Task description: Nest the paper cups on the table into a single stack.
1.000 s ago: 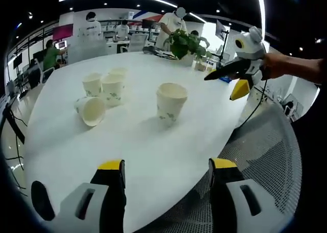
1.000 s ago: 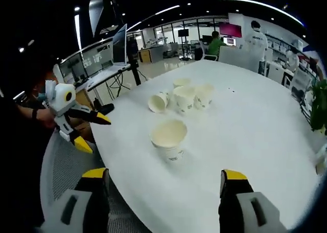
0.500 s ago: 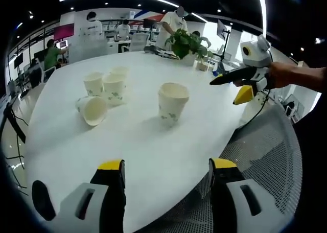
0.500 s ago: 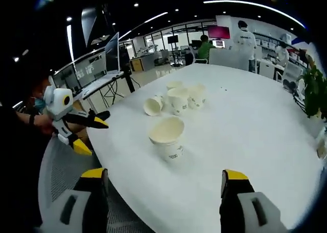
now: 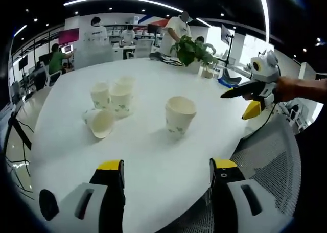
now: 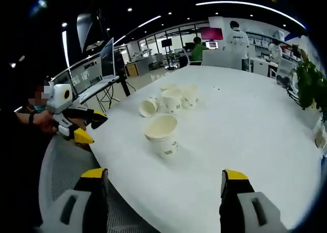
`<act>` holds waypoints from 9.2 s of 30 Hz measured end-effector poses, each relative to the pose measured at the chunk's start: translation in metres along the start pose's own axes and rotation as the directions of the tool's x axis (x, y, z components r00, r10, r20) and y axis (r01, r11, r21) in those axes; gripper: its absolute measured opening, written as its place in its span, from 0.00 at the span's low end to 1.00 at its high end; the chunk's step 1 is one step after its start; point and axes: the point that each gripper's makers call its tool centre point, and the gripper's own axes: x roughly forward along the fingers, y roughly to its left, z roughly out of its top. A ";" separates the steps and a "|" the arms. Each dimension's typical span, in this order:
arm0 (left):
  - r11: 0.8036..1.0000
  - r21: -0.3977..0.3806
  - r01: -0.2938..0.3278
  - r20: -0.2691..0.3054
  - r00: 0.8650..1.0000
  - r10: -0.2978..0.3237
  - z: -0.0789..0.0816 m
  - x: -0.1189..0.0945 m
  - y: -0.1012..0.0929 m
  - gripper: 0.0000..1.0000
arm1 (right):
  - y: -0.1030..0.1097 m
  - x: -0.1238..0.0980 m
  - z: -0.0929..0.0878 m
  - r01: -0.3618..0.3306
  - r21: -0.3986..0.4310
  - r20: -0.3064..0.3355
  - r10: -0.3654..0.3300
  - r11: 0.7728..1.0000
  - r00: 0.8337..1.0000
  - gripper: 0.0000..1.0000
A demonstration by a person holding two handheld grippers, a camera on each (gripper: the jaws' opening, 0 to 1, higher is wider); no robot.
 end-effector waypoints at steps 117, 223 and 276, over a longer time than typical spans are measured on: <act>0.977 0.200 -0.069 -0.073 0.994 0.085 0.077 0.060 0.132 0.00 | 0.004 -0.016 -0.029 0.097 0.117 0.020 -0.100 0.988 0.995 0.88; 0.302 0.702 0.646 -0.691 0.720 0.067 0.090 0.128 -0.031 0.07 | 0.015 -0.010 -0.038 0.074 0.010 -0.019 -0.073 0.997 0.997 0.88; 0.779 0.559 0.285 -0.370 0.926 -0.073 0.127 0.137 0.079 0.40 | 0.010 -0.009 -0.042 0.094 0.031 -0.042 -0.092 0.995 0.995 0.89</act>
